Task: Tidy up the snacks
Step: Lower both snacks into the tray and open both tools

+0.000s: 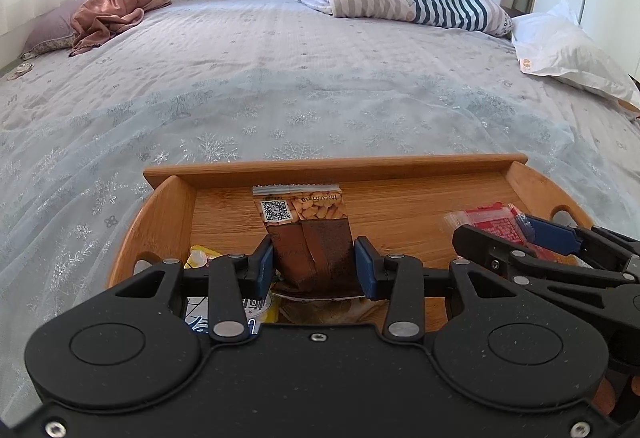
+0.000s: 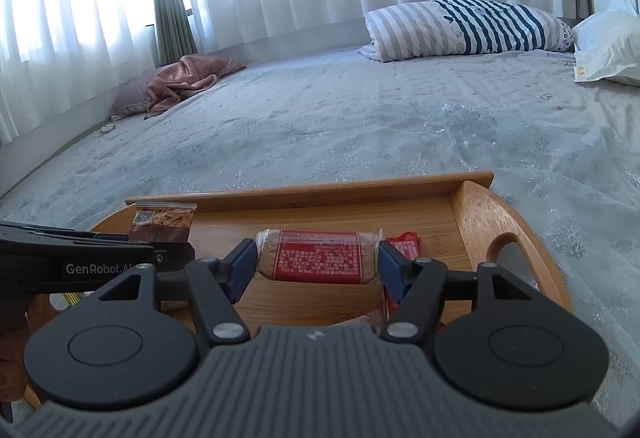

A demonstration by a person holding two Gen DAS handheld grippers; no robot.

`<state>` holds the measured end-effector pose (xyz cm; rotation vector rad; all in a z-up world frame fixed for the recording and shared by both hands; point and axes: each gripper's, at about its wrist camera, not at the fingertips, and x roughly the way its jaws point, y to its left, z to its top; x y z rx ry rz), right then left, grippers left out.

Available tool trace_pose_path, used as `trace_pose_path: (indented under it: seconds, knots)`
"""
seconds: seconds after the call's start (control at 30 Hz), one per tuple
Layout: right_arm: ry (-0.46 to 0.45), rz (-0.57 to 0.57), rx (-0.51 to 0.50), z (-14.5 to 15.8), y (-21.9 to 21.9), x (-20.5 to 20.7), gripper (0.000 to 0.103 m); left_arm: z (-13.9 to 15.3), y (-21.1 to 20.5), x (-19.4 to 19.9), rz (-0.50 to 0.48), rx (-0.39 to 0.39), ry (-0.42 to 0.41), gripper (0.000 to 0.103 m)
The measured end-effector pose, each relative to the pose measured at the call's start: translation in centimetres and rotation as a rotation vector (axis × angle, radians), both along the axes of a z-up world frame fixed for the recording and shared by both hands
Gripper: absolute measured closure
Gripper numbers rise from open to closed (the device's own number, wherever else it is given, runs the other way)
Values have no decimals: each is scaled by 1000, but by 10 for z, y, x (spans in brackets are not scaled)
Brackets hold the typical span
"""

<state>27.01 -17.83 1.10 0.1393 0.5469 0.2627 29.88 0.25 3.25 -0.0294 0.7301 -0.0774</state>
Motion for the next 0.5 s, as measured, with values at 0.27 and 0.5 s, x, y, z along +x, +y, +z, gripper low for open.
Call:
trace_pose_path:
  seconds: [0.27, 0.5]
  knots:
    - [3, 8, -21, -1, 5, 0, 35, -5, 0, 0, 4, 7, 12, 64]
    - [11, 13, -13, -2, 4, 1, 32, -6, 1, 1, 8, 1, 12, 63]
